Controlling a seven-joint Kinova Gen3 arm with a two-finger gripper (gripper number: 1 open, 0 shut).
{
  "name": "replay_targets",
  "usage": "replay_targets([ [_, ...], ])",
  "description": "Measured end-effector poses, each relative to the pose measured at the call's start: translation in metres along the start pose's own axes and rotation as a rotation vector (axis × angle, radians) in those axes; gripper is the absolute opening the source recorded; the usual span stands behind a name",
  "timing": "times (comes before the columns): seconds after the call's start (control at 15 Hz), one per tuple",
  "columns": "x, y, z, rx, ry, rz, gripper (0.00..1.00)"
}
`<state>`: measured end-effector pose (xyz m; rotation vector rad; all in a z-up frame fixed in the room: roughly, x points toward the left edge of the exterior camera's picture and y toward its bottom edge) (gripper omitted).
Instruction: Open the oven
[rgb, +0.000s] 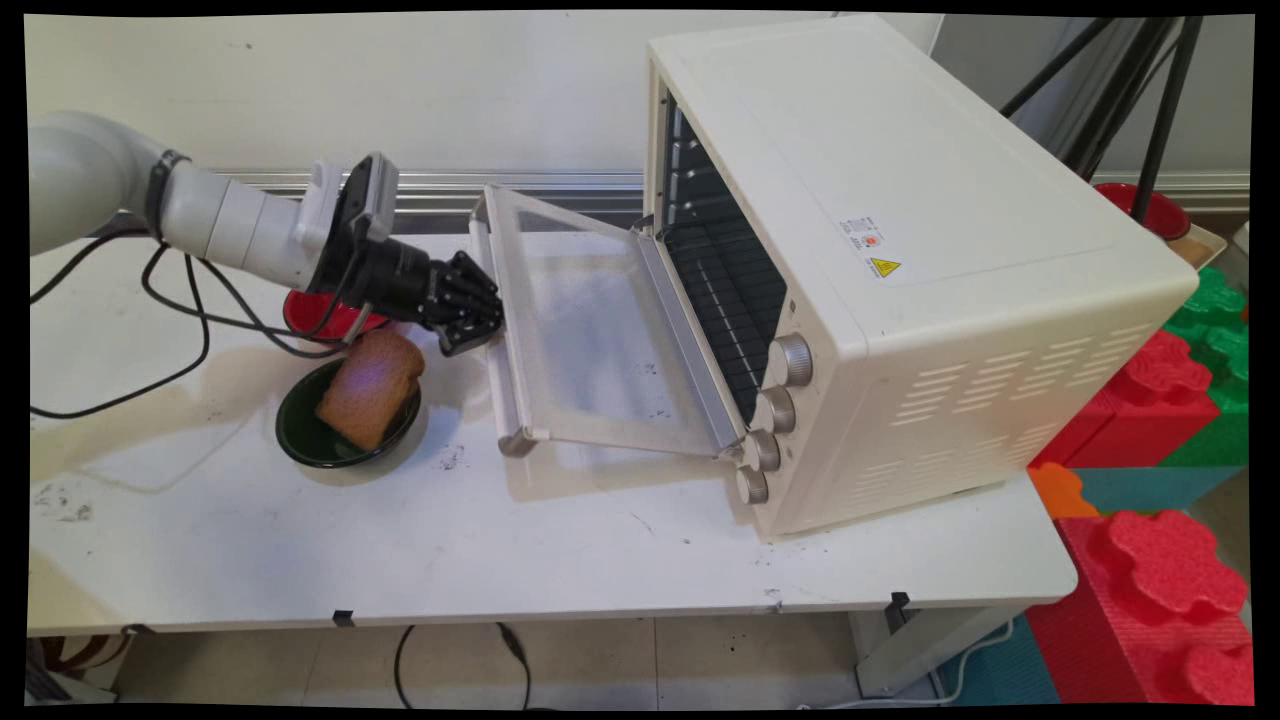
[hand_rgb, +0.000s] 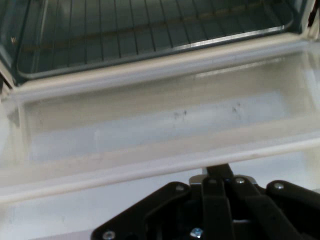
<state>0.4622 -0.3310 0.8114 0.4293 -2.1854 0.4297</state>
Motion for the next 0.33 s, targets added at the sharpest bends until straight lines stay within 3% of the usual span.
replay_targets([
  [0.33,-0.017,0.003,-0.004,0.003,-0.017,-0.015,0.0],
])
